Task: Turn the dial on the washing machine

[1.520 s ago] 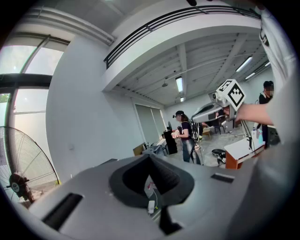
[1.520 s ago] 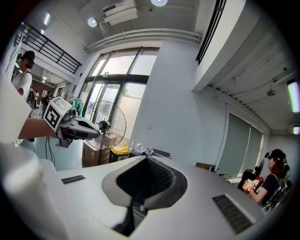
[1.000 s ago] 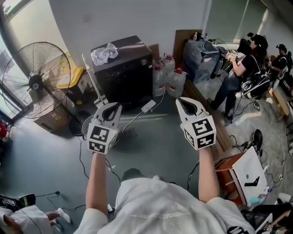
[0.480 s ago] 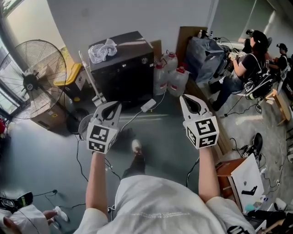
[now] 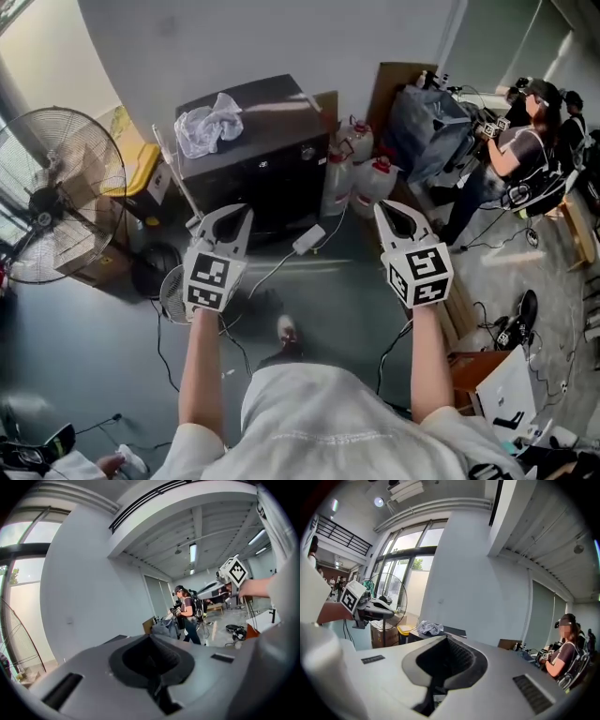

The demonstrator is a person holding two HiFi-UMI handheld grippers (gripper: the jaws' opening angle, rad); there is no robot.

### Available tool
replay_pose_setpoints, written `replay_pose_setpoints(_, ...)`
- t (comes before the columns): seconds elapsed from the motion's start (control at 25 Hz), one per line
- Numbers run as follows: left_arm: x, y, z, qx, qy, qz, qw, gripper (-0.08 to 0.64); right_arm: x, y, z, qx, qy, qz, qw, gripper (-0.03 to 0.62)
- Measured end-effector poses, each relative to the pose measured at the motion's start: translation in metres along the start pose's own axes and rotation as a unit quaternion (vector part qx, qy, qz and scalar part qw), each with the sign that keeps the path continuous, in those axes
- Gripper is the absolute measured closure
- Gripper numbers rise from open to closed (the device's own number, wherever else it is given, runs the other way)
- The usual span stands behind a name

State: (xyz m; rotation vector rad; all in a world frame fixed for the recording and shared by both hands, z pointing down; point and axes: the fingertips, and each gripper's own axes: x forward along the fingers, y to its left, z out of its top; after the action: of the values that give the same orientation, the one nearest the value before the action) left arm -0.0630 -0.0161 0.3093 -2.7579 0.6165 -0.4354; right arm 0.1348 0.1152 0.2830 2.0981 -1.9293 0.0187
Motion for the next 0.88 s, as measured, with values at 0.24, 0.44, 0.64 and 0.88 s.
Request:
replay_pose_setpoints(0.24,0.056,0.058,-0.015,-0.016,0.007,0.000,0.9998,0.548,0.082,-0.016,0.002,0.007,0.018,0.011,1.000,0.577)
replay_pose_setpoints(0.44,0.098,0.093,-0.032,-0.033,0.009,-0.009,0.9994,0.548,0.141,-0.017,0.001,-0.007,0.030,0.022,0.999,0.577)
replay_pose_setpoints(0.64,0.130,0.107,-0.037,-0.038,0.014,-0.023,0.9989,0.548,0.185,-0.025,-0.015,0.002,0.057,0.028,0.998,0.516)
replay_pose_setpoints(0.88,0.158,0.120,-0.062,-0.059,0.044,-0.016,0.9971,0.548,0.245,-0.030,-0.043,0.009,0.098,0.070,0.993,0.441)
